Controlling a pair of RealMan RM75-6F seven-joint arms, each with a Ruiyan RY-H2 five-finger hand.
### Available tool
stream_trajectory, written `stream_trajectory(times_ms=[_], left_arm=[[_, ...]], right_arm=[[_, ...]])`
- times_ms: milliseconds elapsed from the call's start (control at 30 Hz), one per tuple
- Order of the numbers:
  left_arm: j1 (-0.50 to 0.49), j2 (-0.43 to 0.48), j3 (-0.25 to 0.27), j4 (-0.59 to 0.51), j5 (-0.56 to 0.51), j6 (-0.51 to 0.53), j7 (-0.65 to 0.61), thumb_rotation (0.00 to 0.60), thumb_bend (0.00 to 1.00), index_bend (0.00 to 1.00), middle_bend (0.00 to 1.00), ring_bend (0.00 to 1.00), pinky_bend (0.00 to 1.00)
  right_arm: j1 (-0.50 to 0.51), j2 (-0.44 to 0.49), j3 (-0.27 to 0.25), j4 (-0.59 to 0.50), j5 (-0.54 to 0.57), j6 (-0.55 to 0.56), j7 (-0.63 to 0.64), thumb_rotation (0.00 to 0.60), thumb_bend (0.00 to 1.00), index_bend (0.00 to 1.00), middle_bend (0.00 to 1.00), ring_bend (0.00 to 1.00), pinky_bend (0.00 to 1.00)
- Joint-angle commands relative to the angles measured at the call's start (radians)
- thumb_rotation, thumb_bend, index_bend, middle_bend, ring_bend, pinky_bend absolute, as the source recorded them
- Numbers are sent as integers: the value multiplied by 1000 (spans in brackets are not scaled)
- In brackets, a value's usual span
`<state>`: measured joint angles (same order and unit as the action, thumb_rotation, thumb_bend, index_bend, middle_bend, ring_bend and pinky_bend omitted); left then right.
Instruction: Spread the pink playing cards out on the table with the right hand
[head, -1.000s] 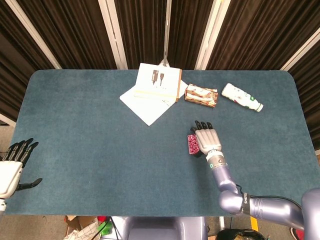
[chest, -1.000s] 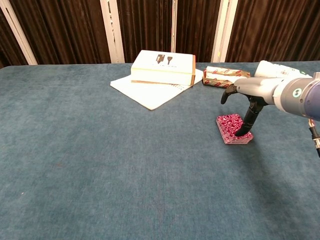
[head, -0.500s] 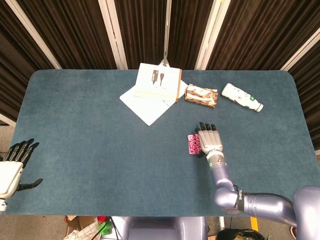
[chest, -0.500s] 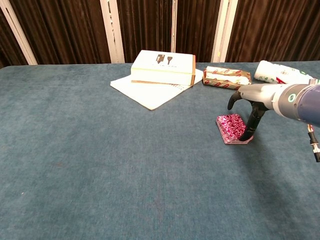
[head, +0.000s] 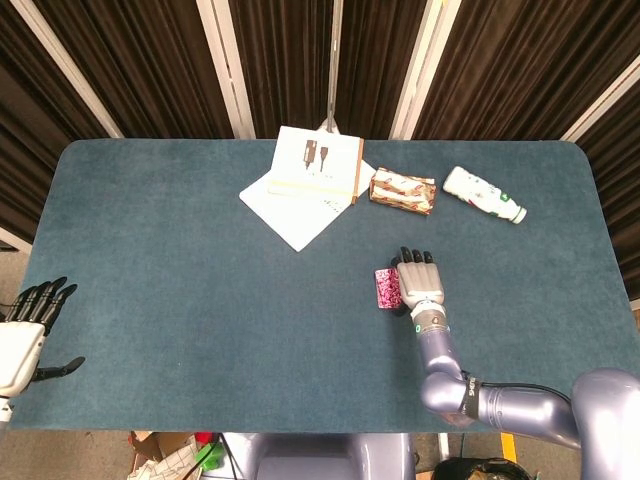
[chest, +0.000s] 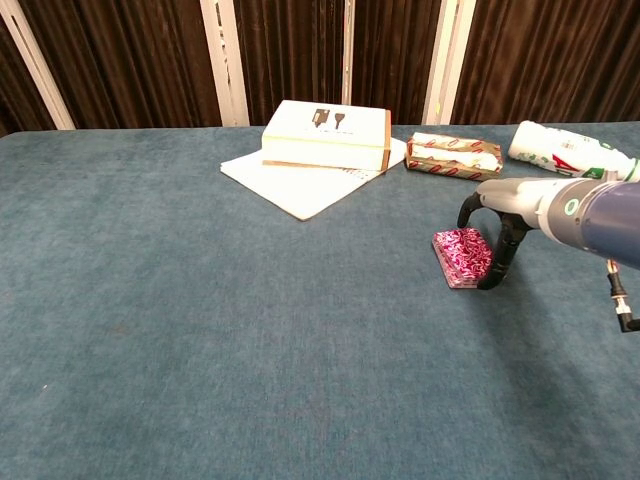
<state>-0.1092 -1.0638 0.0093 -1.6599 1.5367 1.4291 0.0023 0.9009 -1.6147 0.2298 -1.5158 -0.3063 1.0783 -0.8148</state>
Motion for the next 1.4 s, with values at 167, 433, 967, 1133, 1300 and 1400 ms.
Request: stream_trajectory(times_ms=[167,433,967,1133,1300,1400], left_arm=[[-1,1,0,-1,-2,-3,2,600,0,0,0,0,0],[-1,2,1,-4,-2,-4,3,600,0,0,0,0,0],[-1,2,1,-7,-5,-7,3,600,0,0,0,0,0],[-1,3,1,-8,-8,-8,2,600,0,0,0,0,0],[-1,2,-2,-6,-13,-8,0,600,0,0,0,0,0],[-1,1,-2,-7,-15,-9,5,600,0,0,0,0,0]], right_arm=[[3,-9,1,13,-3,-7,11,600,102,227,42,0,0],[2,-18,-6,20,-11,-12,19,600,149,283,43,0,0],[-21,-29,-5,34,-82,-20,90,600,419,480,124,0,0],[-28,-15,-6,16,-91,-17,98,600,419,491,129,0,0],[-47,20,-9,-5,-99,-5,111,600,419,507,130,0,0],[-64,52,-16,-17,-105,-12,126,600,419,511,130,0,0]])
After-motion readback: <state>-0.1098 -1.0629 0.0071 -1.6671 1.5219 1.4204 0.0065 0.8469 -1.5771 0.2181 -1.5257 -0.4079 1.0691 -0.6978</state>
